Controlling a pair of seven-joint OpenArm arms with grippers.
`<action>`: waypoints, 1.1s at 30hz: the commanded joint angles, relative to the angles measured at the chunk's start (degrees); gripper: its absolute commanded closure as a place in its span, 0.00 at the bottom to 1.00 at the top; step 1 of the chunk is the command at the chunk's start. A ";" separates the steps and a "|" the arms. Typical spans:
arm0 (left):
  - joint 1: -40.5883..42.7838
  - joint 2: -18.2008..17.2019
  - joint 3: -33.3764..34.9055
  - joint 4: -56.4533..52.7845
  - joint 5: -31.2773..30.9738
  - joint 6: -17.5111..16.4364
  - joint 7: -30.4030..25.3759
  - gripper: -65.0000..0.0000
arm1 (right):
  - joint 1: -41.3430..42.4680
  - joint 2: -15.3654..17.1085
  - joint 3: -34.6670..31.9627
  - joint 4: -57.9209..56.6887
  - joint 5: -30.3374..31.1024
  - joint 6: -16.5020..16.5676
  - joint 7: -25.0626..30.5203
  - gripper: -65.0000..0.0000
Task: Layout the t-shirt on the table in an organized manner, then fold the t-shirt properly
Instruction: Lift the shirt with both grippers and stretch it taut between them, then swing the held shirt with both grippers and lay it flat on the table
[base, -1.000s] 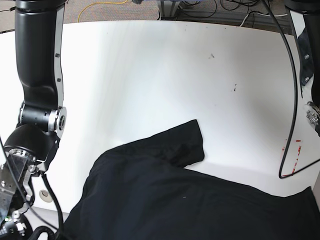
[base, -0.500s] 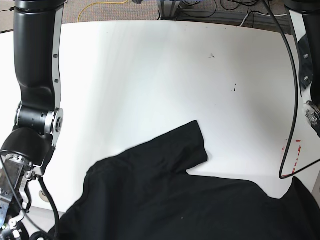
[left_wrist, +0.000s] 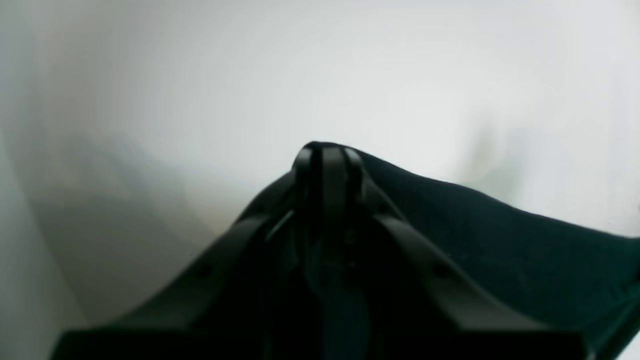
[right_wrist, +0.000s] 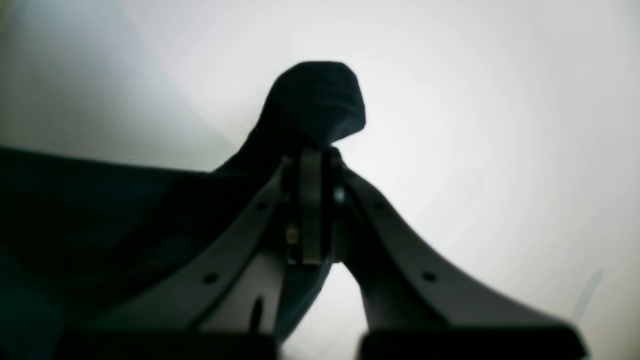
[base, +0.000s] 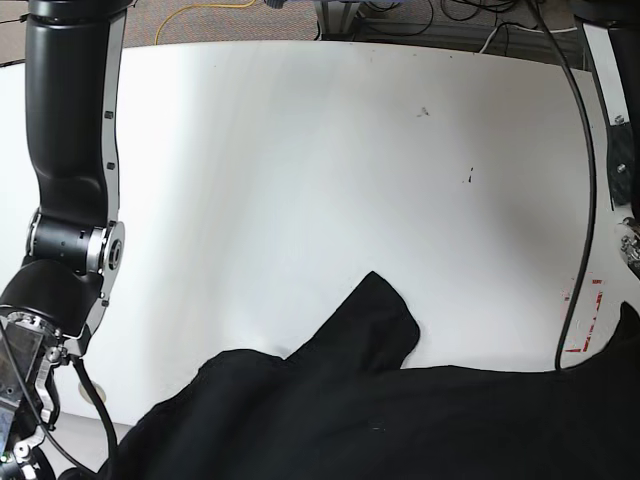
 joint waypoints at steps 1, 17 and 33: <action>-2.07 -0.60 0.20 0.51 -0.44 0.19 -1.92 0.99 | 2.57 0.56 0.16 0.67 -0.28 0.33 1.49 1.00; 11.08 -1.74 -2.26 5.43 -0.96 0.01 -1.83 0.99 | -9.41 4.17 0.96 12.36 -0.28 0.68 -1.76 1.00; 43.87 -1.30 -7.62 16.07 -4.83 0.01 -1.83 1.00 | -43.35 -1.28 11.42 25.81 -0.28 0.68 -1.76 1.00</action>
